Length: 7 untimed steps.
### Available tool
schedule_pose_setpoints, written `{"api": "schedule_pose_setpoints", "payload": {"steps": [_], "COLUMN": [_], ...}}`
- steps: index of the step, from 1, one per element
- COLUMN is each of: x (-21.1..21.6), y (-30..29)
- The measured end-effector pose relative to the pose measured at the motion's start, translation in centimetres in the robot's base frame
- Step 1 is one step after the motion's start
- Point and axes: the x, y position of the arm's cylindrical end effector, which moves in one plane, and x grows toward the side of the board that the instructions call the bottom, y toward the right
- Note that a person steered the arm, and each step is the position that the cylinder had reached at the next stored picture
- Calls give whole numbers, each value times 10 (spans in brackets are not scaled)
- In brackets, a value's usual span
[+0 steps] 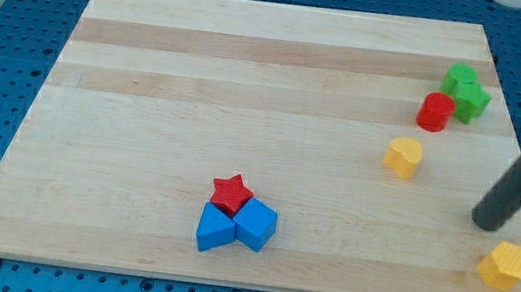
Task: Push yellow heart towards left side of the board
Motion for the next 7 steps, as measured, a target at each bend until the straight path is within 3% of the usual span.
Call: {"api": "schedule_pose_setpoints", "payload": {"steps": [2,5,6,7], "x": [-38,-80,-86,-59], "y": [-13,-104,-128,-143]}}
